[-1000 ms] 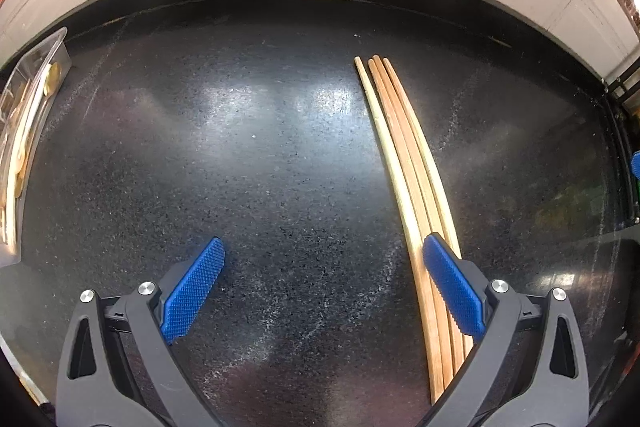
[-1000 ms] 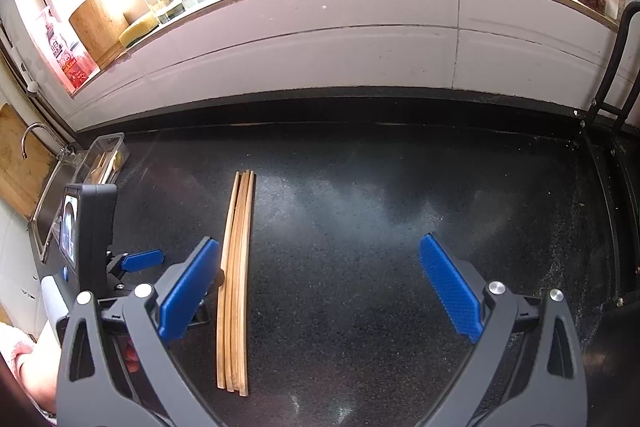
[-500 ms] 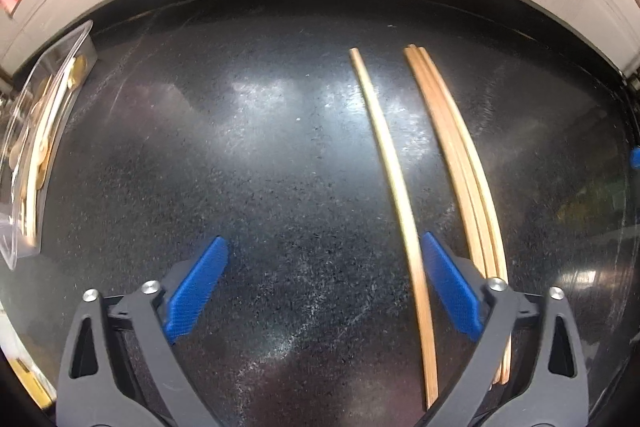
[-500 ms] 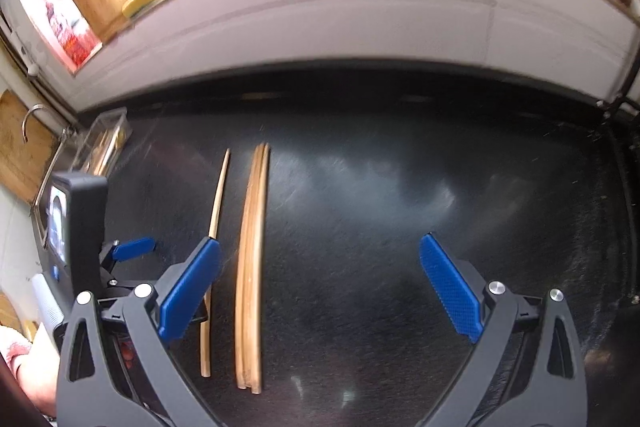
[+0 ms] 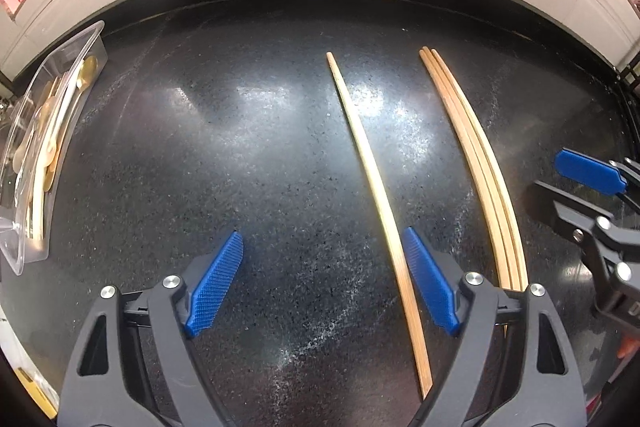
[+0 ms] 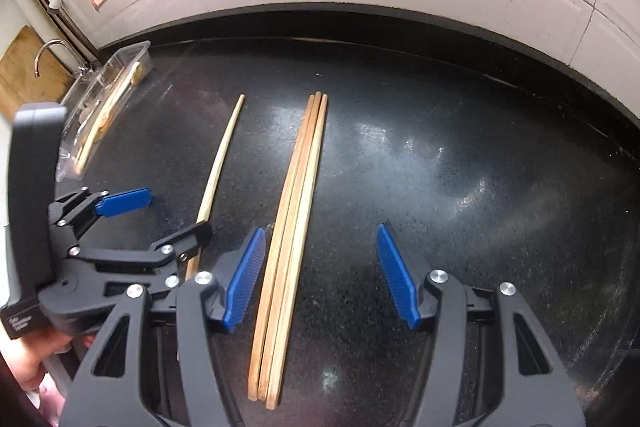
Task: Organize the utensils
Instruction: 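Close the right tool on one chopstick while the left tool grasps another chopstick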
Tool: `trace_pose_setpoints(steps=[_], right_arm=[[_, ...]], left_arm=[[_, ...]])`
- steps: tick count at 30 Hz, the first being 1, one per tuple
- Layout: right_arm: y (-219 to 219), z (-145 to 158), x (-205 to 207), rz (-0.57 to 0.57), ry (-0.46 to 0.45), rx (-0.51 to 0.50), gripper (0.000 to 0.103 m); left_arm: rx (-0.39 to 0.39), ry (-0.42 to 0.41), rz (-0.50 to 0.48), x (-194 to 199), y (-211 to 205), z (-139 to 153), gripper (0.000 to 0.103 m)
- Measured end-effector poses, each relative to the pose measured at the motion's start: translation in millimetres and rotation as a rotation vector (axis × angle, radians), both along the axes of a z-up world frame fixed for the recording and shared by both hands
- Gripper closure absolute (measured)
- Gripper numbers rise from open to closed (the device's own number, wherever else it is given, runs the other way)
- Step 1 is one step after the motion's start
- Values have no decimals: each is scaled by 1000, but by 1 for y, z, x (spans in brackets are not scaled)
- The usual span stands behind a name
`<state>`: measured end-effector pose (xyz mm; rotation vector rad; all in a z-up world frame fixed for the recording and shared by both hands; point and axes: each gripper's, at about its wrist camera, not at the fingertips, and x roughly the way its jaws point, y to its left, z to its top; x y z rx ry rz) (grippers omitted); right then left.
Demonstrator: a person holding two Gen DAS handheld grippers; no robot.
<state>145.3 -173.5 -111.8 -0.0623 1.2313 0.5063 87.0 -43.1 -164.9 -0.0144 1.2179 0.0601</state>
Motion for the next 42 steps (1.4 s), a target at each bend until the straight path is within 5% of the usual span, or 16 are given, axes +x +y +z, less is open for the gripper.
trace_pose_setpoints(steps=[5,14,23,26,27,28,42], right_arm=[[10,-6,6,25,-2,-64,58],[18,-20,14,10,18,-114,58],[30,-24,14,21,-5,-176,84],[35,-24,10,28,-8,-183,95],[36,-24,9,32,-8,-187,95],[37,-24,9,33,-4,-186,95],[7,-5,18,-90,18,-57,96]], left_arm=[[-2,4,0,-3,2,2,23],[0,6,-2,13,11,-4,21],[1,2,-35,20,14,-6,23],[6,-27,-68,24,9,-1,57],[6,-33,-83,27,5,1,81],[5,-33,-93,29,3,2,92],[-113,-60,-112,34,13,11,98]])
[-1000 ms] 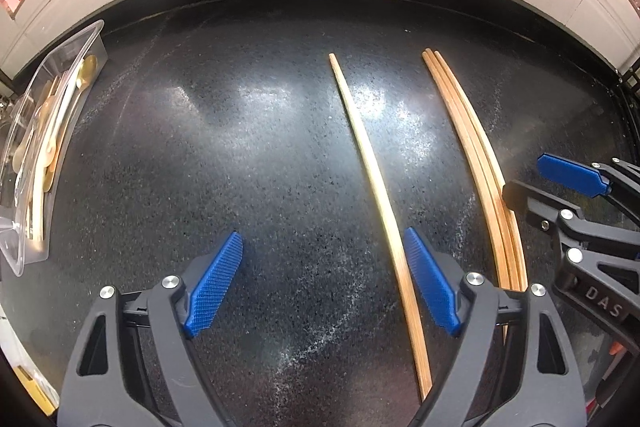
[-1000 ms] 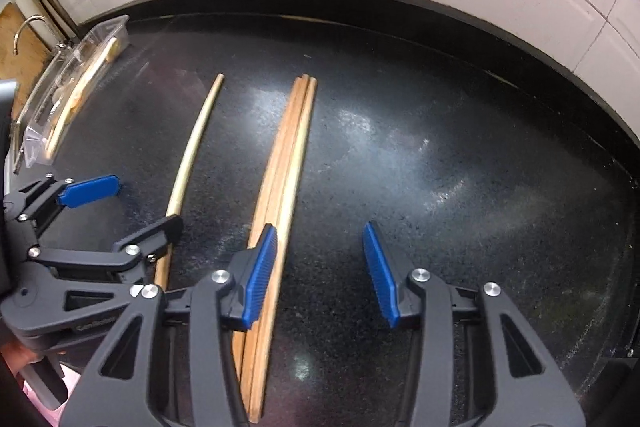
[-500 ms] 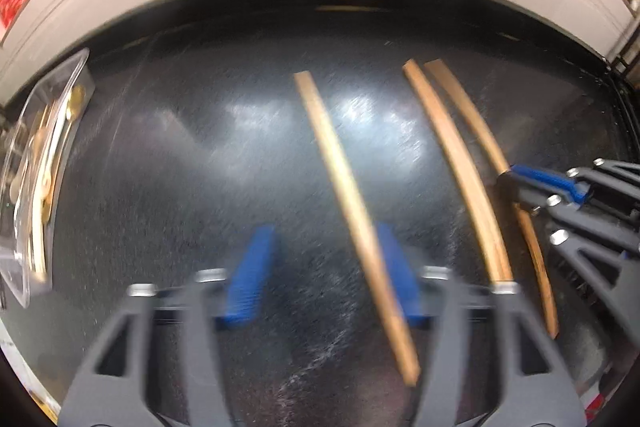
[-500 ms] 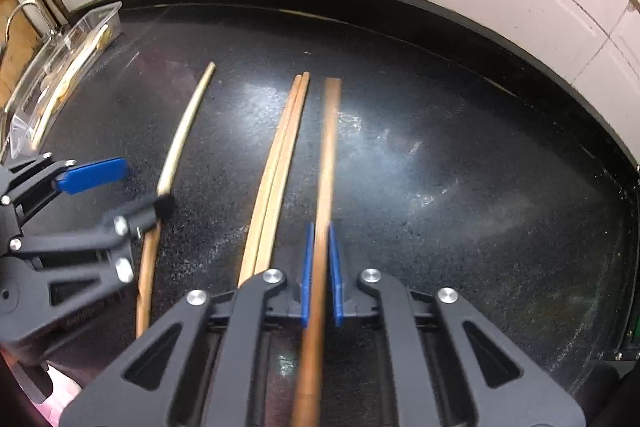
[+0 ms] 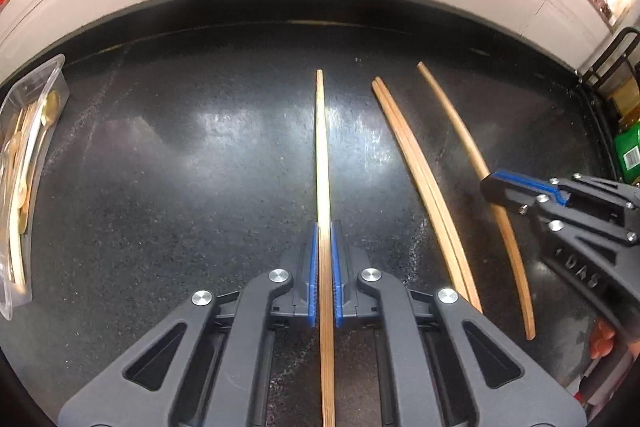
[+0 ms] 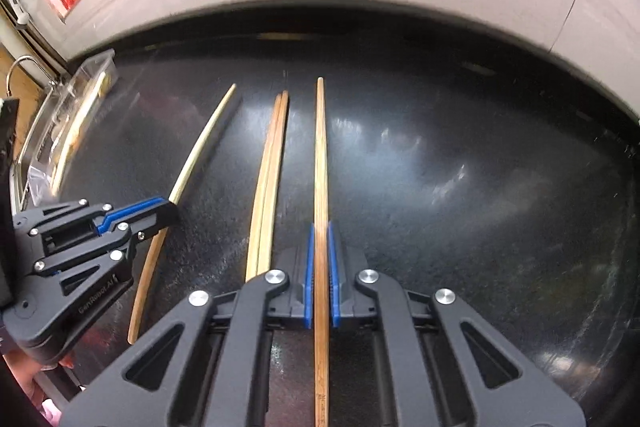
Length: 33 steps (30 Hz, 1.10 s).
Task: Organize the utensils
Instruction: 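Close the right tool on one chopstick while the left tool grasps another chopstick, then lift both held chopsticks and carry them over the clear container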
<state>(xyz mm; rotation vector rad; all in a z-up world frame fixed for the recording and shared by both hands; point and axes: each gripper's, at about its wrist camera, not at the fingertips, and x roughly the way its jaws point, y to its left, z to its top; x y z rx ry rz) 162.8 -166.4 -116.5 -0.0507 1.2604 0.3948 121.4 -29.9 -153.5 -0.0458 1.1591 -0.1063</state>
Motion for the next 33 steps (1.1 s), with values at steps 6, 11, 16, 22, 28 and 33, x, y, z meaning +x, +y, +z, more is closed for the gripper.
trace_pose_setpoints(steps=[6,11,16,22,28,33], right_arm=[[10,40,11,20,-79,29,96],[28,76,23,44,-138,57,96],[71,98,29,115,-167,88,96],[167,120,22,250,-185,155,96],[258,126,9,344,-146,209,96],[337,113,-21,421,-85,233,96]], left_arm=[[2,-81,-9,13,11,39,98],[15,-137,26,17,42,72,98],[29,-175,114,4,100,96,98],[53,-193,265,-22,194,111,98],[78,-178,405,-56,293,116,98],[64,-171,478,-76,353,120,98]])
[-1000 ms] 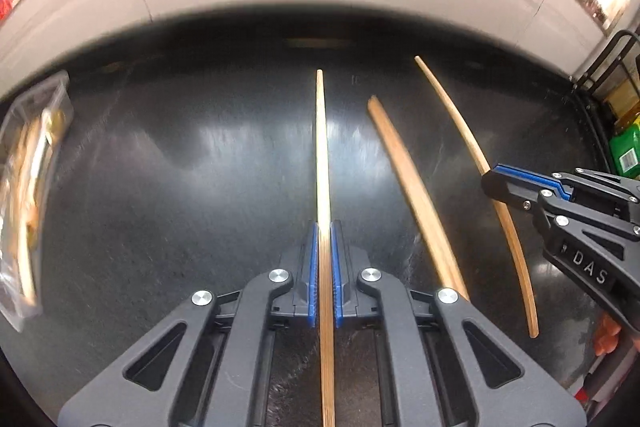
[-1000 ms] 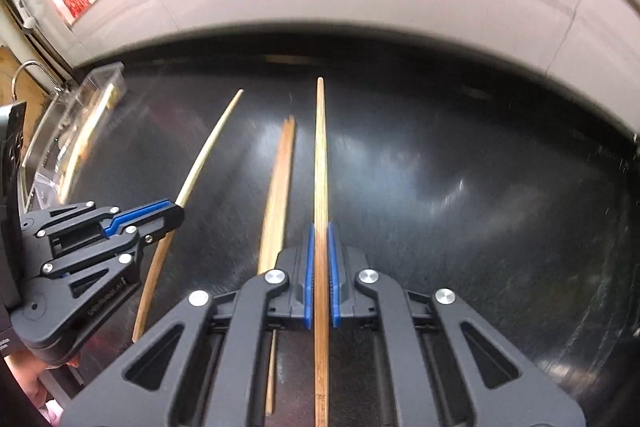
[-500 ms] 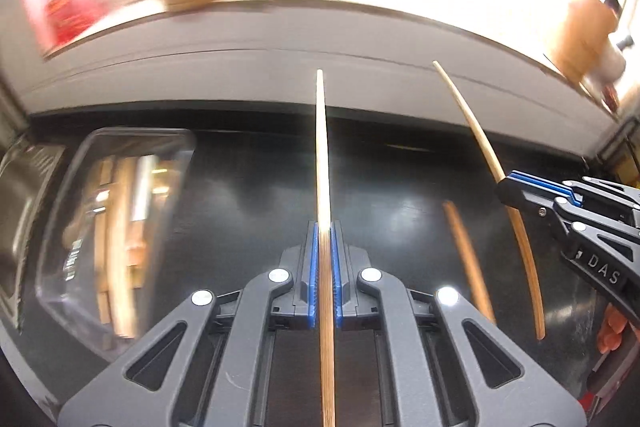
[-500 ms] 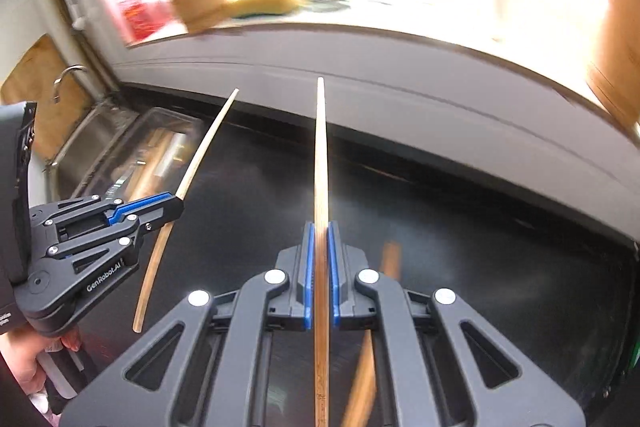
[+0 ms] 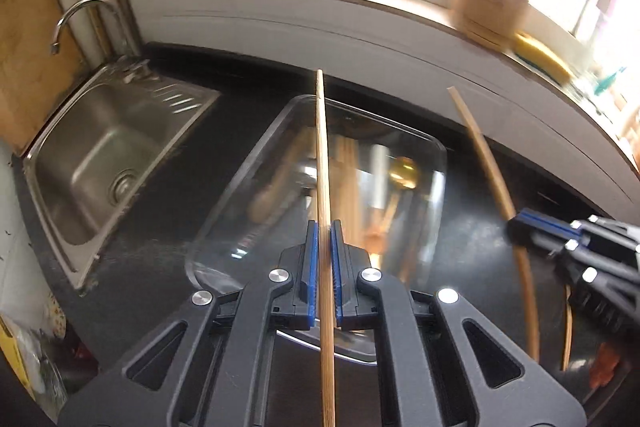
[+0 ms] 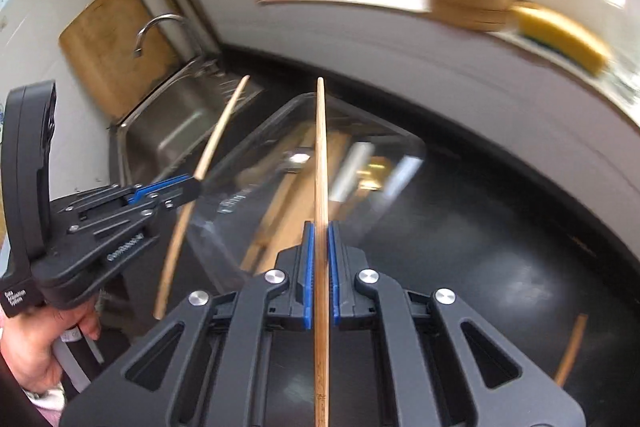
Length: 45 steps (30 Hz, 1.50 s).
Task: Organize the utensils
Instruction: 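Lift both held chopsticks and carry them over the clear container, then lower the chopsticks into the container and open both tools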
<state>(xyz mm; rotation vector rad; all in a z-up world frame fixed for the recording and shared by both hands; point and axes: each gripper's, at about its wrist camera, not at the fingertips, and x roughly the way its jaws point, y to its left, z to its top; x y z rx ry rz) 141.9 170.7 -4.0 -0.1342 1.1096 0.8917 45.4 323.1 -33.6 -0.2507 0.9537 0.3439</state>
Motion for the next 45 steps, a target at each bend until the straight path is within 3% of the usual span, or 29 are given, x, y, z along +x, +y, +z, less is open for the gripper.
trace_pose_setpoints(steps=[6,15,26,45], right_arm=[[42,-5,2,-1,5,-16,96],[70,-31,14,-69,38,-62,96],[76,-45,34,-127,37,-105,96],[65,-47,39,-142,36,-115,96]], left_arm=[[-12,-11,-15,2,28,2,97],[-50,16,-93,29,45,-19,97],[-57,30,-152,48,57,-31,97],[-50,37,-146,52,54,-36,97]])
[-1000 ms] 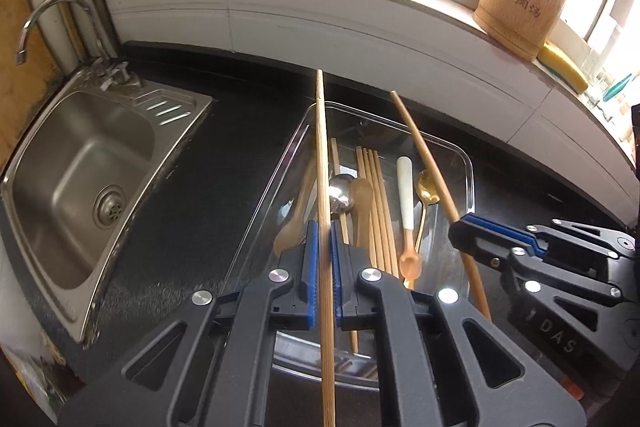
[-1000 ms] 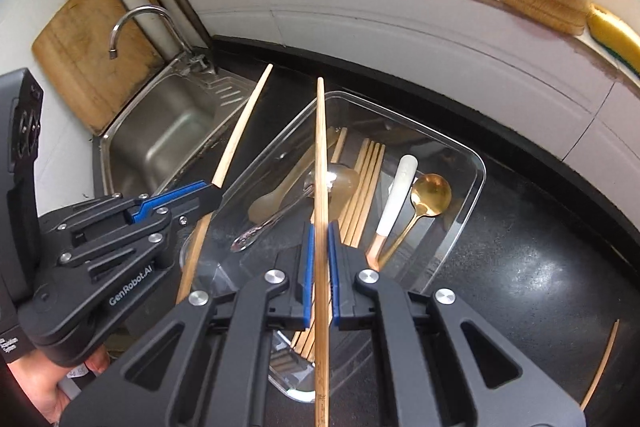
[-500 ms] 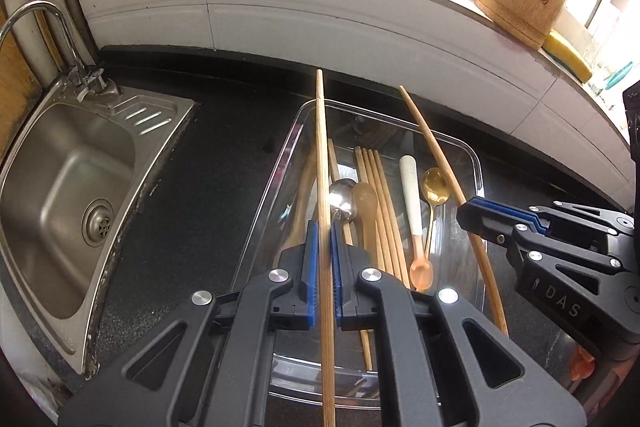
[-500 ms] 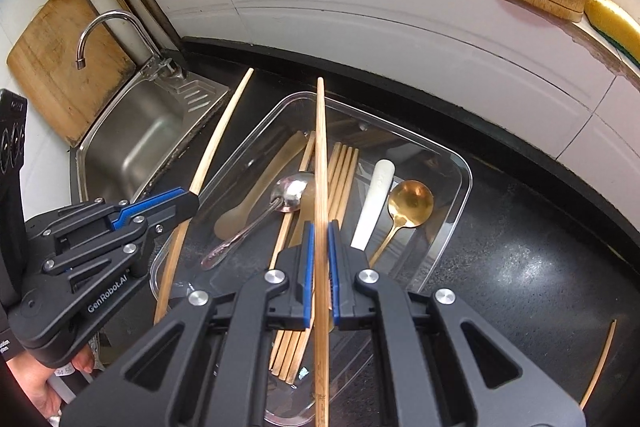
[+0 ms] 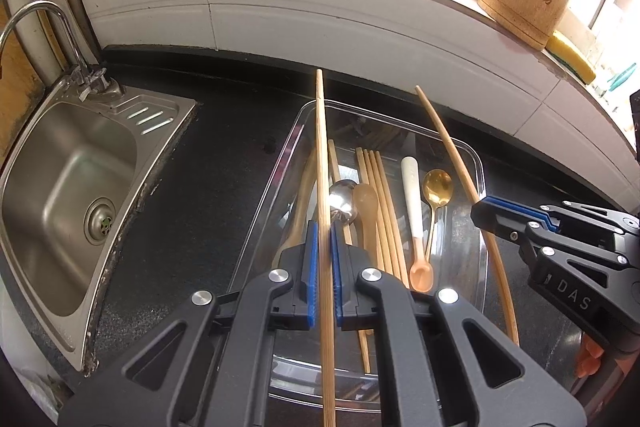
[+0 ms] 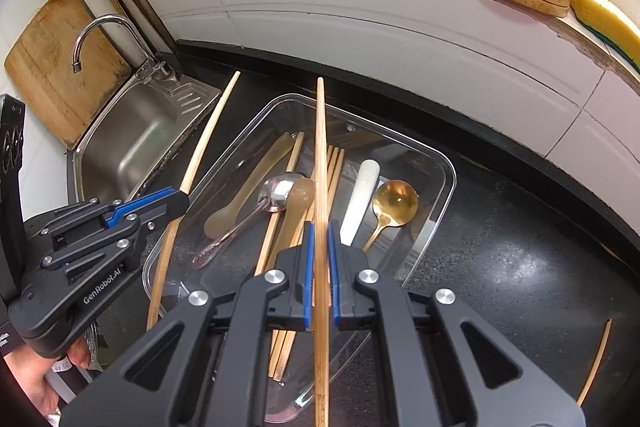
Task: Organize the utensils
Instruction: 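Lower the chopsticks into the container and open both tools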
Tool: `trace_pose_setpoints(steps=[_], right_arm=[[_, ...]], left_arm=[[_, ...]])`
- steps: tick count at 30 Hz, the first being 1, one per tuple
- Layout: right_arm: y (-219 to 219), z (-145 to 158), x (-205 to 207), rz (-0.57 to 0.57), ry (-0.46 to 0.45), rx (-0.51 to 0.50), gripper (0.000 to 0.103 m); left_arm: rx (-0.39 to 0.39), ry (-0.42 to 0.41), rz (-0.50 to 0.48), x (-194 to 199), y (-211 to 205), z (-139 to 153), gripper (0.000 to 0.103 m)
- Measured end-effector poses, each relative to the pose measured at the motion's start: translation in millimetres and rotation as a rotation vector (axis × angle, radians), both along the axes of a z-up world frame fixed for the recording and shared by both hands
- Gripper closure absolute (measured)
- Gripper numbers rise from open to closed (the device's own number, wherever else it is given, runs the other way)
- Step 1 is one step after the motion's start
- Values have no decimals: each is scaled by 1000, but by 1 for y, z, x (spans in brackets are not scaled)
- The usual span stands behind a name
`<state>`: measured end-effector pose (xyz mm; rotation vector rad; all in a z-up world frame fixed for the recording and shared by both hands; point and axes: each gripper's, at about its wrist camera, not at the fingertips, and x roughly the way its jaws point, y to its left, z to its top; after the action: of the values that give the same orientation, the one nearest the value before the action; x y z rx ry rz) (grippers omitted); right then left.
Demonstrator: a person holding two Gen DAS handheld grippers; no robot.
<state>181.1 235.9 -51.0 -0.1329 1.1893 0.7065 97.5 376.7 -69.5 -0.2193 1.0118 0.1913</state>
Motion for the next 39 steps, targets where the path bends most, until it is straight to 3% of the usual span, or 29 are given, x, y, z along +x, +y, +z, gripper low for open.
trace_pose_setpoints(steps=[8,20,39], right_arm=[[-2,0,6,-6,-5,-9,96],[9,3,15,-2,-12,-3,96],[8,-2,11,-28,16,-12,96]], left_arm=[[1,6,19,-5,8,-1,97],[-15,31,-22,-17,-17,-14,97],[-14,18,-6,-7,-12,-10,97]])
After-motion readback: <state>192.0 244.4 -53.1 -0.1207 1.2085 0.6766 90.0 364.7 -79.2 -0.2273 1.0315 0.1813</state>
